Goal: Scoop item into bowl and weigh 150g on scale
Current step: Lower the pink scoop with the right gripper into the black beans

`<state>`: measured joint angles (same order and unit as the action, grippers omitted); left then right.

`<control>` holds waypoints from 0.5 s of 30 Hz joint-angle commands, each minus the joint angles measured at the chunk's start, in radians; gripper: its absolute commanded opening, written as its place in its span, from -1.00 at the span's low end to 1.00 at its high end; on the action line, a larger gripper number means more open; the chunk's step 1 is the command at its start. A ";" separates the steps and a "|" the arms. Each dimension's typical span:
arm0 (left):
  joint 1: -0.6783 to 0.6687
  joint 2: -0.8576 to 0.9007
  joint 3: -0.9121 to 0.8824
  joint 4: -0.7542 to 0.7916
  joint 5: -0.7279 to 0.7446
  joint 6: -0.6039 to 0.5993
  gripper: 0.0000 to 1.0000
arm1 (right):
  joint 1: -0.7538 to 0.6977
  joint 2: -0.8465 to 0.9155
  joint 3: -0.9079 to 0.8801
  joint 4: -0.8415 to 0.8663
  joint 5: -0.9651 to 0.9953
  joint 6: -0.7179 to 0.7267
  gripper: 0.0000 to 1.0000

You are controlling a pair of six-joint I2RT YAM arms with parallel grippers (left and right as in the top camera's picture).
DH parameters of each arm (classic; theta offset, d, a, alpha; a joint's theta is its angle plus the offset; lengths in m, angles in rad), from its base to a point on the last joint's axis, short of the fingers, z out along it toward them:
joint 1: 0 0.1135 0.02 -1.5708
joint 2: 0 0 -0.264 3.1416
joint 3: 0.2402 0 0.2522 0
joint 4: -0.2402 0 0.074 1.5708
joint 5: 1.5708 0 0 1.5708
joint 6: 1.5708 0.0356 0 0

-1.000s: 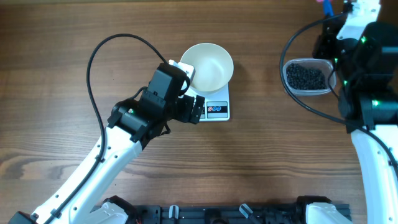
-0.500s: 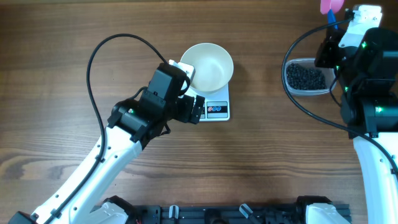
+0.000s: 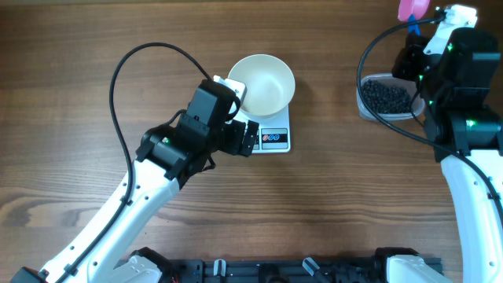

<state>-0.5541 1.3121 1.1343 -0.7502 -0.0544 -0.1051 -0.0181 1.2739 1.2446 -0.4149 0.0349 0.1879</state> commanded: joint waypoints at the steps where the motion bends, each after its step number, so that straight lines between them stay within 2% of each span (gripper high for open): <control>1: 0.002 0.008 0.014 0.005 0.008 0.023 1.00 | -0.003 0.007 0.017 0.009 0.017 -0.009 -0.91; 15: 0.002 0.008 0.014 0.005 0.008 0.023 1.00 | -0.003 0.007 0.017 -0.161 0.017 -0.274 -0.91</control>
<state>-0.5541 1.3121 1.1343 -0.7502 -0.0547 -0.1055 -0.0181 1.2755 1.2446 -0.5529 0.0349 -0.0021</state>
